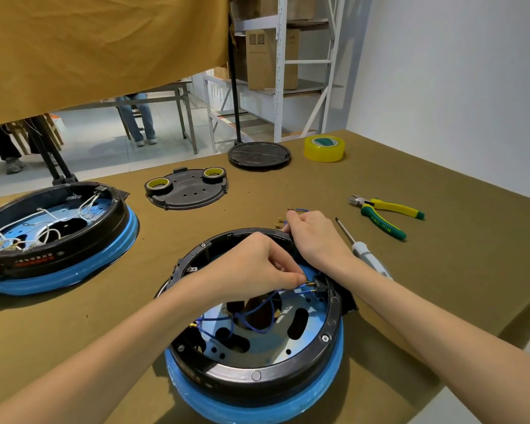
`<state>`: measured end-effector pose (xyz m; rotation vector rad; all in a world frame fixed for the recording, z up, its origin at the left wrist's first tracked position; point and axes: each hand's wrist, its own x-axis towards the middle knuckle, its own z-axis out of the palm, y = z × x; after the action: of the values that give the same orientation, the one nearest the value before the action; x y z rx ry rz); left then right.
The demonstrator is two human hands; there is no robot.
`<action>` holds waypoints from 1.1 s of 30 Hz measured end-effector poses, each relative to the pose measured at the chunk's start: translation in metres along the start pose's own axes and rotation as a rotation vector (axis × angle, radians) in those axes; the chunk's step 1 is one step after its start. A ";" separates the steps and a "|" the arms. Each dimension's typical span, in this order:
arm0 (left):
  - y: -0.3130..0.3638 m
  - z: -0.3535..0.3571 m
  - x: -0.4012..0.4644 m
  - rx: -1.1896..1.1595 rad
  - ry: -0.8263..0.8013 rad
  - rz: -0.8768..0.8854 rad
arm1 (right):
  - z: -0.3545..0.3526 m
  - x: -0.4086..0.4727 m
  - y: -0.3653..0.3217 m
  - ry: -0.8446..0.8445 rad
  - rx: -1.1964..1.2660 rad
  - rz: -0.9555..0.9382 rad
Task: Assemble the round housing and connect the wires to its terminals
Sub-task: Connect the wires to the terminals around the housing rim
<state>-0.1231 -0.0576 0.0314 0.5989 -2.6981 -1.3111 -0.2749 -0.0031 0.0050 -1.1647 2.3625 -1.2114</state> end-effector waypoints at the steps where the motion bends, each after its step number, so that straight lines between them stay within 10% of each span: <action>1: 0.002 -0.002 0.003 0.015 -0.023 -0.025 | 0.000 0.000 0.000 0.000 0.001 0.003; 33: 0.002 -0.005 0.007 0.117 -0.002 0.022 | -0.001 -0.001 0.002 0.022 0.038 0.012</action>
<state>-0.1288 -0.0628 0.0359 0.5773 -2.7895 -1.1560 -0.2760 -0.0015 0.0039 -1.1291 2.3485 -1.2654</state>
